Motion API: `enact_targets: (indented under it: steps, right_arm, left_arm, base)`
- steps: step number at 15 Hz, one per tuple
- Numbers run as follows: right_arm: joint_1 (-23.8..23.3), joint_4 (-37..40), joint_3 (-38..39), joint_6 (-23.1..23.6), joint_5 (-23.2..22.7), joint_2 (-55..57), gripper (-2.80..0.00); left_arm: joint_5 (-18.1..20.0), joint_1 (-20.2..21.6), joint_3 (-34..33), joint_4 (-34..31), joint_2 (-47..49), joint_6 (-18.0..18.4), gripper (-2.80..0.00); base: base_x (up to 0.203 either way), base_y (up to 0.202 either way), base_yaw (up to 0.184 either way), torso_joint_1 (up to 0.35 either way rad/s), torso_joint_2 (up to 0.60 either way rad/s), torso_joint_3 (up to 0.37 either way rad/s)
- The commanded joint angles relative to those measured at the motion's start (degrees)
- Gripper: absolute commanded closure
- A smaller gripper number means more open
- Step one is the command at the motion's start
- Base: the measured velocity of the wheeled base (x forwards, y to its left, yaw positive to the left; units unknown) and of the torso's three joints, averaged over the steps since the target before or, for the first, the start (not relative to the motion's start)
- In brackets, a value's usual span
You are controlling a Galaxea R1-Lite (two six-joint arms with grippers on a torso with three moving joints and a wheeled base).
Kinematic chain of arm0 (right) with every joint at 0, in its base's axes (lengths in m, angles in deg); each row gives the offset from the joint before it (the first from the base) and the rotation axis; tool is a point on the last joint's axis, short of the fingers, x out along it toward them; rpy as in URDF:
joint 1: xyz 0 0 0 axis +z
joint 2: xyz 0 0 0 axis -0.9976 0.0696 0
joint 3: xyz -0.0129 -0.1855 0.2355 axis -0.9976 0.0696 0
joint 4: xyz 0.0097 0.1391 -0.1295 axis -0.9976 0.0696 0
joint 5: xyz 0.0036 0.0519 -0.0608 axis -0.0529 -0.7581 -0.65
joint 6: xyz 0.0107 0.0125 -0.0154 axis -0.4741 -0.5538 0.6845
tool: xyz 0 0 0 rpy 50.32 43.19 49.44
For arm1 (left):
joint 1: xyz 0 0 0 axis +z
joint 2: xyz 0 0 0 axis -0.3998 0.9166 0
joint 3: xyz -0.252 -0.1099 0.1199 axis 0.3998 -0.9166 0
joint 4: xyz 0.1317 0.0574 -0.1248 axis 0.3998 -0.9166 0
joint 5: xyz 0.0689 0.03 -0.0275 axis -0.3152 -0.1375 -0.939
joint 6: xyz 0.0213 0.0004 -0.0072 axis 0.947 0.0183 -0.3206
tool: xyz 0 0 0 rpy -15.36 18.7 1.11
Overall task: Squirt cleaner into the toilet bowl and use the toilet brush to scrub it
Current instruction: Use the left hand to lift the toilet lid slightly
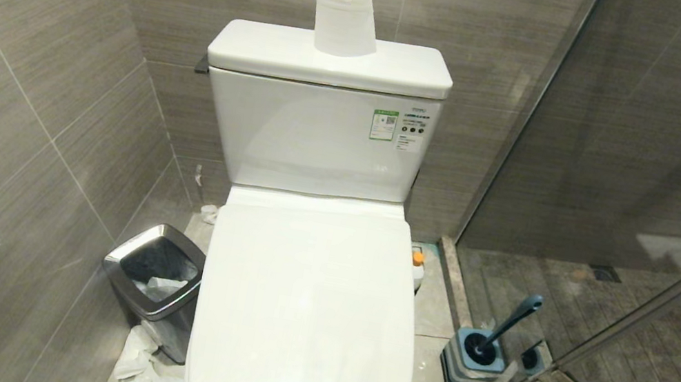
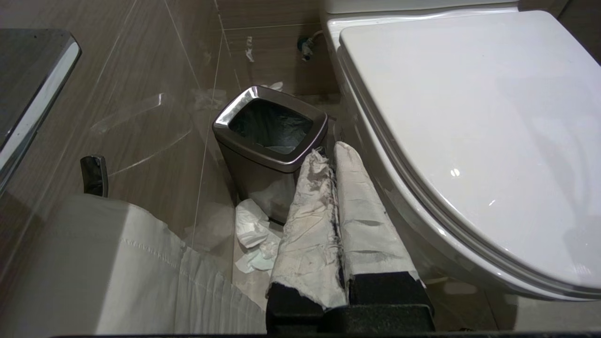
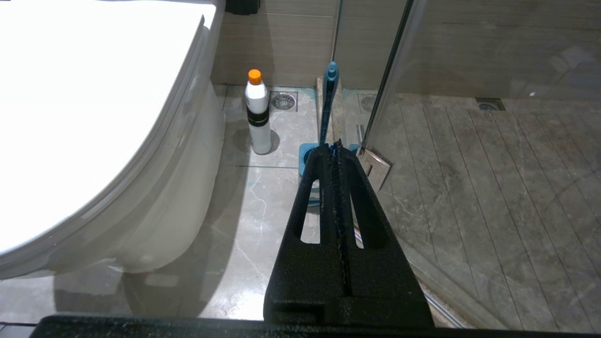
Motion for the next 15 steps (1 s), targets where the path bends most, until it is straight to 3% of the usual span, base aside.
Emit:
enact_targets:
  steps: [1,15]
  right_arm:
    - [0.0,-0.02,0.01,0.03,0.07,0.09,0.0]
    - [0.0,-0.02,0.01,0.03,-0.02,0.09,0.0]
  left_arm:
    - [0.03,0.06,0.07,-0.02,0.0,0.01,0.0]
    - [-0.01,0.07,0.07,-0.19,0.0,0.01,0.0]
  base:
    - [0.0,0.0,0.0,0.0,0.0,0.0]
    - [0.0,0.0,0.0,0.0,0.0,0.0]
